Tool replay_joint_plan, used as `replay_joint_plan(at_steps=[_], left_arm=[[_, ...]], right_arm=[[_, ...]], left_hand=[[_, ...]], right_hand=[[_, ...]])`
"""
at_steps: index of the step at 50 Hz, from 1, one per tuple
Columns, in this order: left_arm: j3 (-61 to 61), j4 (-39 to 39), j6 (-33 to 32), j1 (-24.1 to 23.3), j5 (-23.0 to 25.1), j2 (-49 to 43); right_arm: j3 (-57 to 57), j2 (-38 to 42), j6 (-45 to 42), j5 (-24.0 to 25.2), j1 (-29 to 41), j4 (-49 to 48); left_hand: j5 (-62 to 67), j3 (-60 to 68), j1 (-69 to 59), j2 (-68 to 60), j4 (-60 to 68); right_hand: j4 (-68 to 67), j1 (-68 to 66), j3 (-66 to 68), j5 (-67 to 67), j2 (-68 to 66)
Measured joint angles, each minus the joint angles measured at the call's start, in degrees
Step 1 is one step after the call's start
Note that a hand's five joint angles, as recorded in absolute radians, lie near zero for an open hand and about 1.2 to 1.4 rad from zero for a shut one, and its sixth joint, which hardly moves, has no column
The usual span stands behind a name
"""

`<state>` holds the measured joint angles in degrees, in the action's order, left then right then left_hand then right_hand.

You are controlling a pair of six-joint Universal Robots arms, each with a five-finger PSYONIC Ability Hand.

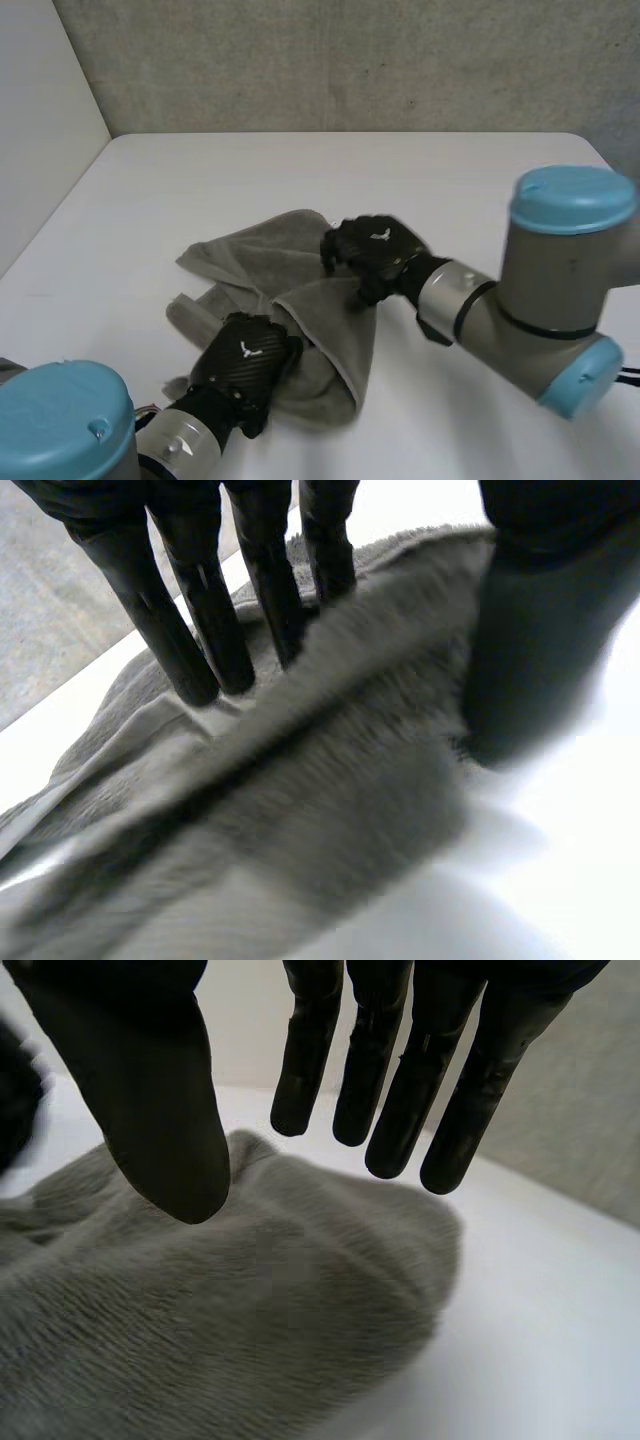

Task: Fold the towel.

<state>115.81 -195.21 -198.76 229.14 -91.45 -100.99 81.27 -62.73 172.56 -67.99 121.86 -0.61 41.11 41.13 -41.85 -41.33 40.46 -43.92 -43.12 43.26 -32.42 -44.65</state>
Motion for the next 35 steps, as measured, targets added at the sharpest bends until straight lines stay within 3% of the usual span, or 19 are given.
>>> replay_joint_plan(at_steps=[3, 8, 19, 25, 35], left_arm=[[-0.3, 0.0, -0.1, -0.8, 0.0, 0.4], [-0.8, 0.0, -0.3, 0.3, -0.3, 1.6], [-3.0, 0.5, -0.9, 12.3, 0.5, 0.3], [-4.2, 1.8, -0.7, 13.8, 0.6, -3.3], [-2.4, 3.4, -0.4, 12.3, 0.5, -4.0]], right_arm=[[-0.4, 1.1, -0.2, -0.7, 1.3, 1.1], [1.8, -0.4, -0.5, -2.9, 1.3, 0.4], [12.5, -10.0, -6.1, -5.5, 0.5, -2.4], [16.8, -13.2, -9.5, -5.1, 0.8, -2.9], [15.7, -14.1, -10.9, -2.2, 1.4, -4.3]], left_hand=[[-17.0, -16.6, 16.3, 16.0, -15.7], [-24.2, -22.9, 22.4, 22.6, -21.4], [-24.4, -23.0, 22.7, 22.8, -21.4], [-23.3, -22.9, 22.7, 22.6, -21.4], [-14.6, -14.9, 15.6, 15.0, -14.2]], right_hand=[[0.0, 0.0, 0.0, -0.2, 0.0], [0.0, 0.0, 0.0, -0.4, 0.0], [0.0, 0.0, 0.0, -0.4, 0.0], [1.8, 1.0, -1.3, 1.6, 1.7], [8.8, 8.4, -8.2, 9.4, 8.5]])
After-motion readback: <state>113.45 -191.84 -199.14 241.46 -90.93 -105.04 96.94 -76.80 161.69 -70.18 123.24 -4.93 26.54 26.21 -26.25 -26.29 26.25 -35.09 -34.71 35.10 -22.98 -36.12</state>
